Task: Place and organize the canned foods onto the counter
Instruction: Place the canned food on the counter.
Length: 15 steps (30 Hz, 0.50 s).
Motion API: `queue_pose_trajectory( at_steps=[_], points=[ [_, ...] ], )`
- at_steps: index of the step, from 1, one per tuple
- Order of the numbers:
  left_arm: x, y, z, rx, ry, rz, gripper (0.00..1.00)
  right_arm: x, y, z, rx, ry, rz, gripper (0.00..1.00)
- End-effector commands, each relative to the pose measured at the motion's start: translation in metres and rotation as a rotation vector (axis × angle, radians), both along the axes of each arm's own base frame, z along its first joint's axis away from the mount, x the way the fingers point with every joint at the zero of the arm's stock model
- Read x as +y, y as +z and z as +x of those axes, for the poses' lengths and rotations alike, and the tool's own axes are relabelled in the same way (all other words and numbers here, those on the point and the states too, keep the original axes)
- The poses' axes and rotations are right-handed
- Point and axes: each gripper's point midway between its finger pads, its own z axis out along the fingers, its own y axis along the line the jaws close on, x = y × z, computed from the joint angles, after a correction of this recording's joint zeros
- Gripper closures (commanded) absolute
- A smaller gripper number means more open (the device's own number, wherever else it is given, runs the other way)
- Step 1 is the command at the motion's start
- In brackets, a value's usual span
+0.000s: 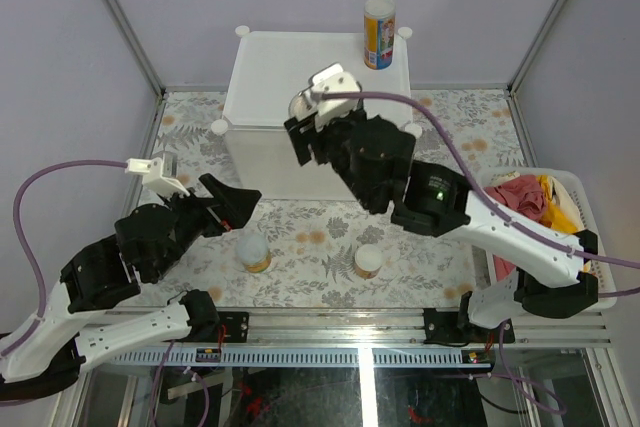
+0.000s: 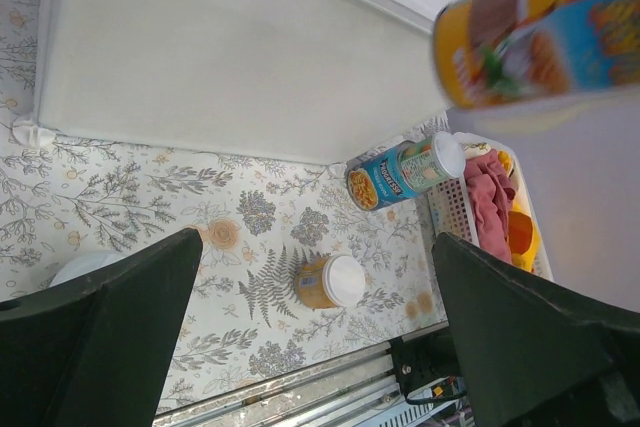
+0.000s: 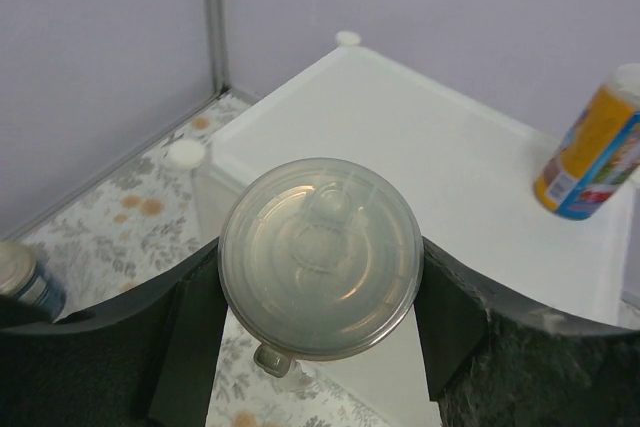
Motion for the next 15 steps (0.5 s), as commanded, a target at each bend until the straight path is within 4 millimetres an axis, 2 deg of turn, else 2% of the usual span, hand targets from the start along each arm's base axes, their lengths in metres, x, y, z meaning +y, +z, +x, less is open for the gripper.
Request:
queue_pose_trajectory(
  at_steps=[1,10,15],
  points=[
    [-0.006,0.016,0.005,-0.046,-0.005,-0.032,0.0,-0.052,0.081,0.033,-0.102,-0.143,0.177,1.0],
    [-0.006,0.017,0.003,-0.052,-0.018,-0.036,0.0,-0.09,0.097,0.089,-0.108,-0.27,0.199,1.0],
    [-0.003,0.019,0.001,-0.052,-0.015,-0.04,0.0,-0.104,0.094,0.113,-0.091,-0.332,0.177,1.0]
  ],
)
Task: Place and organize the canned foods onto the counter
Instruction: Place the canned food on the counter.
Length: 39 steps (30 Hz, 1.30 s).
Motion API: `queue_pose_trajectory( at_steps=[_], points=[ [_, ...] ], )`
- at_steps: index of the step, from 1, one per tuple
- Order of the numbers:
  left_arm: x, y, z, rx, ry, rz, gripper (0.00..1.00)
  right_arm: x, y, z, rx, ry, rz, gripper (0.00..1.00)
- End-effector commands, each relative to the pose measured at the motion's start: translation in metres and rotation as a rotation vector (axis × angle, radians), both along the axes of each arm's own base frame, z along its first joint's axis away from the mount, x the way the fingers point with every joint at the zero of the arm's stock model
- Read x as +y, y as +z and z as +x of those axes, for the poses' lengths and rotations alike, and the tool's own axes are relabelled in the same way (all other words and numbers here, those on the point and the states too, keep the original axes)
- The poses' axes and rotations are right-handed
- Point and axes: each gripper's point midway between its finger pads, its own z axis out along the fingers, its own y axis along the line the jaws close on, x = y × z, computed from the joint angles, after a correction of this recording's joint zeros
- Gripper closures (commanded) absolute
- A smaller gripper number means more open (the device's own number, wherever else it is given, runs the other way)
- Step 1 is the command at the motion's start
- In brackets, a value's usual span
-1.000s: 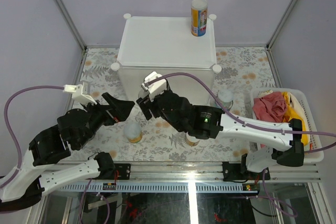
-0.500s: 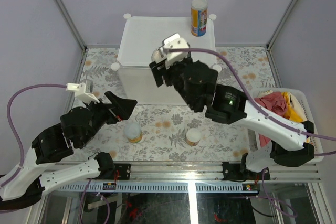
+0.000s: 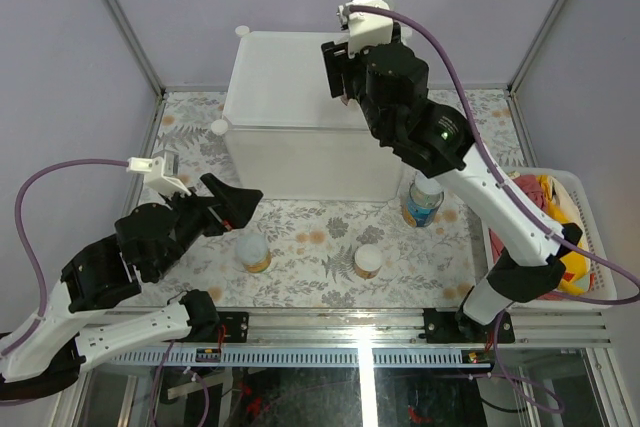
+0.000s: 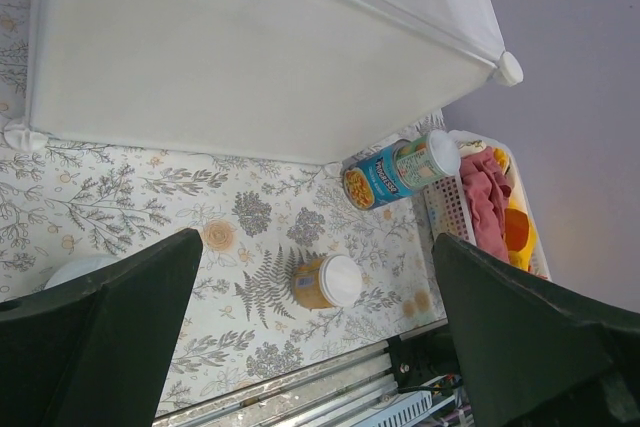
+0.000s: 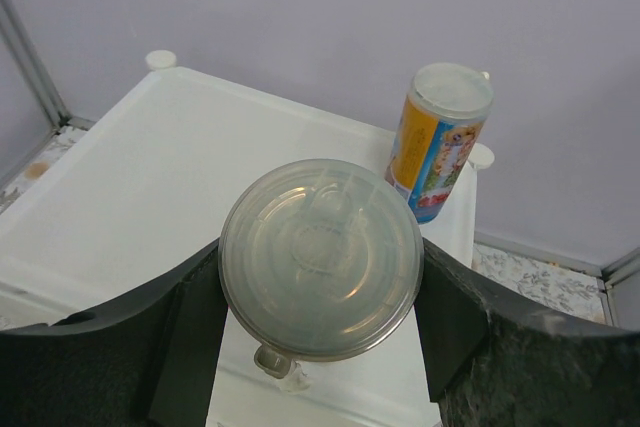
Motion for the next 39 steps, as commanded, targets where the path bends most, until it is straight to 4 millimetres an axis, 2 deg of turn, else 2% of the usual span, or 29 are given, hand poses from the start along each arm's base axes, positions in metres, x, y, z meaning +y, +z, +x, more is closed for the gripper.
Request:
queue_pose_trajectory(
  at_steps=[1,7,13,15,21,39],
  points=[
    [0.002,0.018,0.0,-0.043,0.001,-0.051,0.0,-0.028,0.061,0.006,-0.115,-0.033,0.149,1.0],
    [0.008,0.017,-0.003,-0.044,0.008,-0.056,0.0,-0.047,0.05,0.03,-0.084,-0.083,0.159,1.0],
    [0.011,0.017,-0.003,-0.048,0.014,-0.055,0.0,-0.062,0.047,0.043,-0.048,-0.108,0.184,1.0],
    [0.011,0.017,-0.003,-0.049,0.012,-0.053,0.0,-0.058,0.037,0.055,-0.02,-0.115,0.177,1.0],
    [0.012,0.018,-0.003,-0.055,0.013,-0.047,0.0,-0.067,0.028,0.071,0.019,-0.137,0.201,1.0],
    [0.012,0.015,-0.002,-0.057,0.018,-0.029,0.0,-0.076,0.011,0.086,0.084,-0.163,0.209,1.0]
  ],
)
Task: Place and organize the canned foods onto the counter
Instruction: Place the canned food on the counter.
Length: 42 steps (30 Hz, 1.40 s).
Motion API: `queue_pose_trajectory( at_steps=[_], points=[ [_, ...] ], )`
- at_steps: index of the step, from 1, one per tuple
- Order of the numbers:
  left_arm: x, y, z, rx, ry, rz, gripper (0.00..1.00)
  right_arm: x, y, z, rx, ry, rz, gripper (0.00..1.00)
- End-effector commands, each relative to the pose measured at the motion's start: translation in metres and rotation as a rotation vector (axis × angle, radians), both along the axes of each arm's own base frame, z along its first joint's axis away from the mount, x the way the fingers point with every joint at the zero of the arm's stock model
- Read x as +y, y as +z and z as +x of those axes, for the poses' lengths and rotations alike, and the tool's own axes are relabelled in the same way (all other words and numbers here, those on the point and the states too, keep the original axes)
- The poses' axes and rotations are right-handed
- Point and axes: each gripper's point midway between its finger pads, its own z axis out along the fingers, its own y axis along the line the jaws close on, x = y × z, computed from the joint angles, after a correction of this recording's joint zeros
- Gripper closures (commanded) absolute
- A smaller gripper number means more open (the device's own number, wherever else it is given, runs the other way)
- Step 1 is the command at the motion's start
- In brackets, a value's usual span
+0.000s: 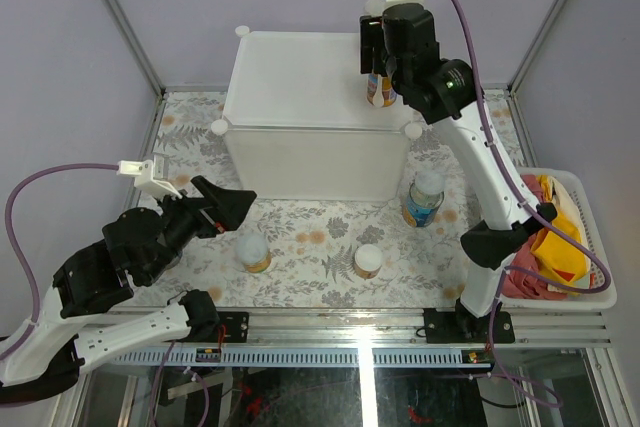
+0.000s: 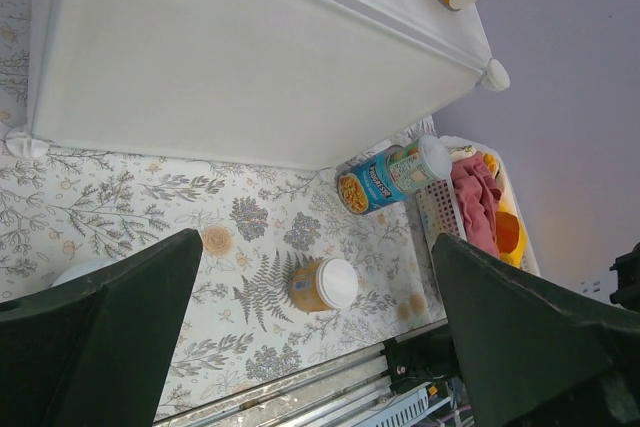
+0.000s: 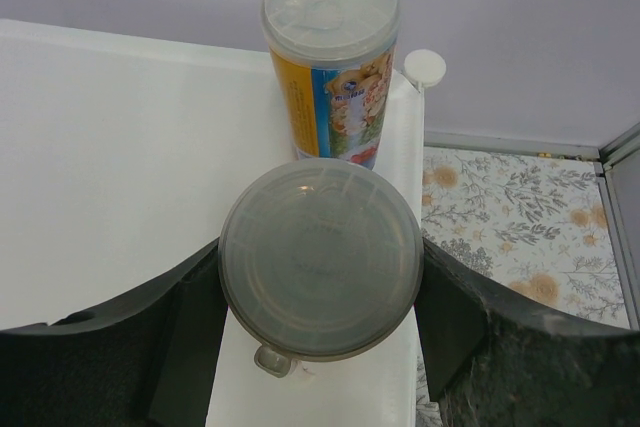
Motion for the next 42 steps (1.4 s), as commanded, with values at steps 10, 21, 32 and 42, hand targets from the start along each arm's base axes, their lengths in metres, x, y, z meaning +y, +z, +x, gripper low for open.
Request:
queue_pose_trajectory(
  at_steps=[10,21,32,42],
  points=[
    [0.002,0.007,0.004,-0.029,0.022,-0.004,0.0,-0.005,0.061,-0.004,-0.169,0.013,0.143,1.0],
    [0.0,0.004,0.005,-0.021,0.02,-0.008,0.0,-0.006,0.051,-0.002,-0.155,0.005,0.132,0.85],
    [-0.005,0.003,0.007,-0.017,0.015,-0.006,0.0,-0.012,0.044,-0.003,-0.143,-0.016,0.104,0.42],
    [-0.009,0.002,0.008,-0.016,0.012,-0.002,0.0,-0.013,0.044,-0.004,-0.144,-0.014,0.101,0.17]
  ],
)
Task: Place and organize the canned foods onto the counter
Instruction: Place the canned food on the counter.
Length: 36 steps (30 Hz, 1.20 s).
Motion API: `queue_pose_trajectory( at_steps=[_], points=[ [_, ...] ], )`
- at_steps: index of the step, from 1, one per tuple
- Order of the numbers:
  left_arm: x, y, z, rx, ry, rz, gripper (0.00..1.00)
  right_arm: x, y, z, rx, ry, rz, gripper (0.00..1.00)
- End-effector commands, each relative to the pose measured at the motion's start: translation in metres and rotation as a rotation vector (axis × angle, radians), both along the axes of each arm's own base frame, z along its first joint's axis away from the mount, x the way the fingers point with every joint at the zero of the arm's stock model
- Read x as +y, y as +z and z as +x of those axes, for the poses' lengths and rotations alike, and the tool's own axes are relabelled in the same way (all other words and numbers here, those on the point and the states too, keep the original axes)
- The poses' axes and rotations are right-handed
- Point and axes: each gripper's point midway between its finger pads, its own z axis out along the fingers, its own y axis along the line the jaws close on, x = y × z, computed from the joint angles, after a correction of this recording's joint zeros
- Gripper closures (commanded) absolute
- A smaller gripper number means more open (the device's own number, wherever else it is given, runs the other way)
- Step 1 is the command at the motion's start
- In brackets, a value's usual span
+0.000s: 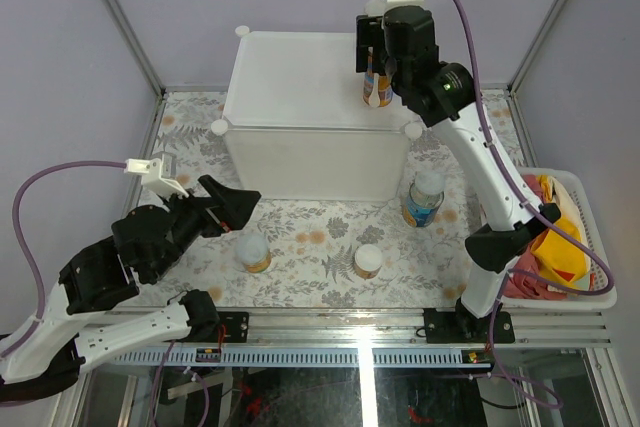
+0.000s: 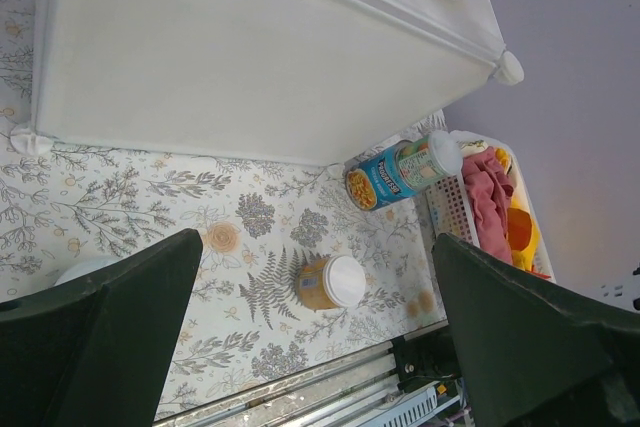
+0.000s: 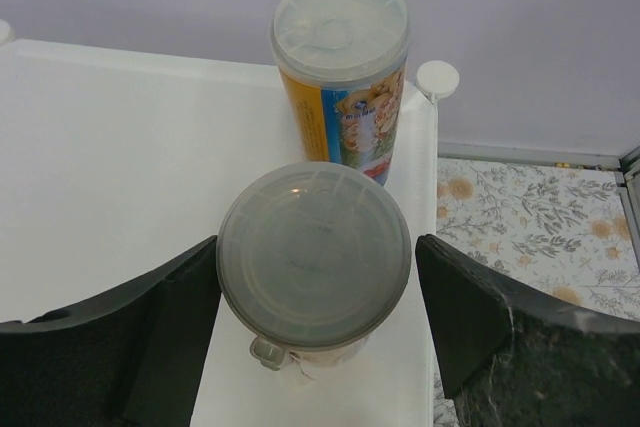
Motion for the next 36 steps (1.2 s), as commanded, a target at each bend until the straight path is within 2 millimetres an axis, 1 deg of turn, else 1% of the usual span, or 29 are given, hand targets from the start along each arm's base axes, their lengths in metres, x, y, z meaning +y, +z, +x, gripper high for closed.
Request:
queue_pose_trajectory(
  at_steps=[1,6,12,23,31,36],
  points=[
    [-0.004,0.008,0.005,-0.028,0.013,-0.03,0.0,-0.016,0.048,-0.011,-0.121,-0.019,0.065,0.17],
    [-0.003,0.008,0.005,-0.028,0.013,-0.032,0.0,-0.015,0.05,-0.013,-0.124,-0.012,0.072,0.16],
    [-0.002,0.009,0.004,-0.032,0.014,-0.035,0.0,-0.019,0.054,-0.014,-0.135,-0.022,0.076,0.15],
    [-0.001,0.009,0.004,-0.033,0.016,-0.035,0.0,-0.021,0.067,-0.021,-0.163,-0.01,0.101,0.15],
    [-0.001,0.008,0.004,-0.033,0.016,-0.038,0.0,-0.018,0.064,-0.02,-0.156,0.001,0.105,0.14],
    [0.0,0.008,0.003,-0.032,0.017,-0.04,0.0,-0.018,0.066,-0.021,-0.161,0.005,0.109,0.14]
  ],
)
